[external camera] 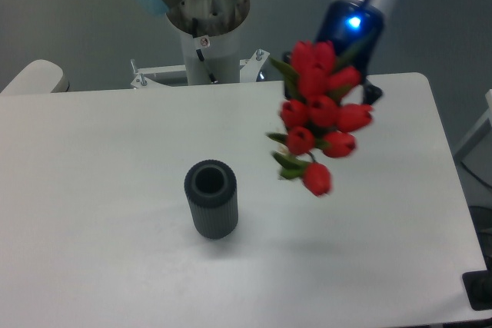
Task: Pick up the flowers from the vase
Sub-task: 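Carry the tulip bouquet away from the vase and hold it aloft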
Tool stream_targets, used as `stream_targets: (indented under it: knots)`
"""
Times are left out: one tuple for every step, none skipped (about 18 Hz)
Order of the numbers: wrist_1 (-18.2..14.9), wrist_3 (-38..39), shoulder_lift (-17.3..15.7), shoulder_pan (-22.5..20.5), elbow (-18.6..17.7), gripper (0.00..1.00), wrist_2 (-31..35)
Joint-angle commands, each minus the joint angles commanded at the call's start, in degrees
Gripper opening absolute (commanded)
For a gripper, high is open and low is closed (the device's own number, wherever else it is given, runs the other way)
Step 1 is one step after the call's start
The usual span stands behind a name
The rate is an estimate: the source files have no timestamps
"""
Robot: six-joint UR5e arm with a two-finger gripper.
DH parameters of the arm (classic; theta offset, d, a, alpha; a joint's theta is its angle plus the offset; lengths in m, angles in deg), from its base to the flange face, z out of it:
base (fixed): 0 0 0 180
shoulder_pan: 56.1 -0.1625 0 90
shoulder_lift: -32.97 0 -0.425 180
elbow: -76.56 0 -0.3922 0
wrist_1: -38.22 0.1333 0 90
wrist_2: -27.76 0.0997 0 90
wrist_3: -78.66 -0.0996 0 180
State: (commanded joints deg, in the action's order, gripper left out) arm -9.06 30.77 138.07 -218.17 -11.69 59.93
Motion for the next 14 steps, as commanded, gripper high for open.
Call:
stream_targets:
  knots:
    - [0.00, -1.05, 1.50, -0.09, 0.79, 0.41, 0.00]
    - [0.00, -2.19, 2.64, -0.18, 1.32, 0.41, 0.00]
    - [0.00, -3.51, 3.52, -0.18, 1.41, 0.41, 0.00]
    - [0.00, -4.74, 4.49, -0.26, 1.85, 0.41, 0.00]
    - [0.00, -5.71, 5.54, -0.44, 2.11, 0.41, 0.00]
    - [0.00, -6.42, 5.99, -0.44, 2.12, 0.41, 0.00]
    - [0.00, -6.94, 6.43, -0.53, 2.47, 0.40, 0.00]
    - [0.00, -7.12, 7.13, -0.53, 2.90, 0.40, 0.00]
    - [0.00, -7.56, 7.57, -0.62, 3.26, 0.40, 0.00]
    - [0.00, -8.09, 8.01, -1.14, 3.61, 0.40, 0.00]
    - [0.00, -8.61, 8.54, -1.49, 4.13, 0.40, 0.00]
    - [0.00, -8.88, 8.98, -1.58, 4.40, 0.40, 0.00]
    - [0.00, -9.41, 9.07, -1.50, 4.49, 0.40, 0.00]
    - [0.00, -9.67, 9.16, -1.41, 4.40, 0.40, 0.00]
